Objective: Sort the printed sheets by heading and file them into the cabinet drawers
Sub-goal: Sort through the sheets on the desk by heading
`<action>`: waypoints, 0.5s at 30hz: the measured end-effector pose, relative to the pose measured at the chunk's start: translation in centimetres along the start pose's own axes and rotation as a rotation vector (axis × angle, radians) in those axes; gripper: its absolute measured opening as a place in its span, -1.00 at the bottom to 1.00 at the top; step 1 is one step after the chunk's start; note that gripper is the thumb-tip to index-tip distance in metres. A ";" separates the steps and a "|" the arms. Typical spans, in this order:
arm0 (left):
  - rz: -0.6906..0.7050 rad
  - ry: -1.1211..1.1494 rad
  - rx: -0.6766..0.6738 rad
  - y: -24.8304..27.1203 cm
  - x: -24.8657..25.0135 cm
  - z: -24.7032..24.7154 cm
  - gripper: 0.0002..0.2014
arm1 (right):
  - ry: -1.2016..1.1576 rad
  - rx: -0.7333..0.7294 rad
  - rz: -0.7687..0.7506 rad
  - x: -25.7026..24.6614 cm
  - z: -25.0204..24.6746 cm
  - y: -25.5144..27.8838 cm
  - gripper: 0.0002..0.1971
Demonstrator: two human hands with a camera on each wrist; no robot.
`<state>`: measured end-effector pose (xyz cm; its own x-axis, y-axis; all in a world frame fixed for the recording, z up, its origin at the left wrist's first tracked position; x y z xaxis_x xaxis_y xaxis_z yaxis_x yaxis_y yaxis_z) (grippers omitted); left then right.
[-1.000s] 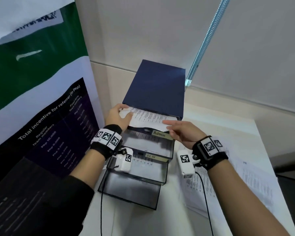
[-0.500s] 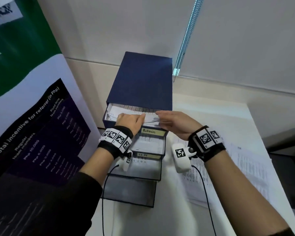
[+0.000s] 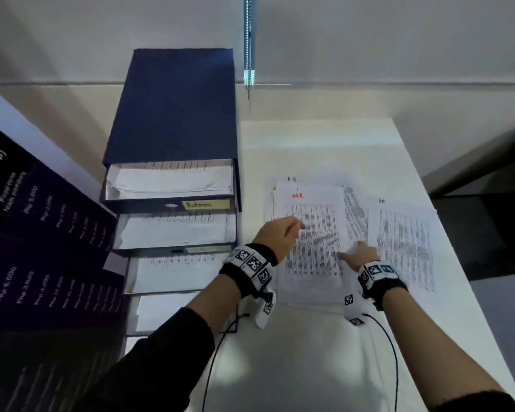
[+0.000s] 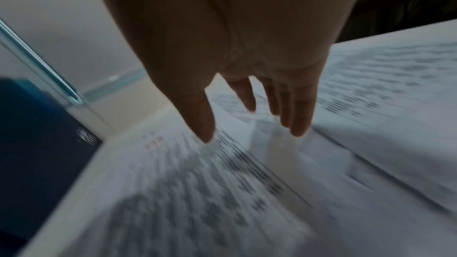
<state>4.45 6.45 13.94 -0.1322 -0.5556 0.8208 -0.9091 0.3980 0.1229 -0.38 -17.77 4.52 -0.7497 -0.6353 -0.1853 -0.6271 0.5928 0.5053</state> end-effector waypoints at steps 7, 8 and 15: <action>-0.669 -0.148 -0.158 -2.9 -6.0 6.3 -0.45 | -0.156 0.150 -0.142 0.7 2.8 -2.5 -0.15; -0.708 -0.125 -0.097 -3.4 -6.7 6.6 -0.47 | -0.158 0.154 -0.155 0.7 3.0 -2.7 -0.18; -0.705 0.019 0.160 -5.9 -7.4 10.1 -0.42 | -0.134 0.322 -0.353 0.6 4.7 -1.2 -0.15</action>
<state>6.81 0.88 1.53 0.5126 -0.6272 0.5864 -0.8225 -0.1628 0.5449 -1.06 -16.51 -0.19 -0.4874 -0.7679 -0.4157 -0.8651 0.4894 0.1102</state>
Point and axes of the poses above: each hand's wrist, its own y-axis away from the middle knuckle, its own z-axis out of the palm, x = y × z, the point moved 1 cm from there along -y, towards the middle knuckle, and after that the axes turned 9 degrees about x, right-handed, at the moved point
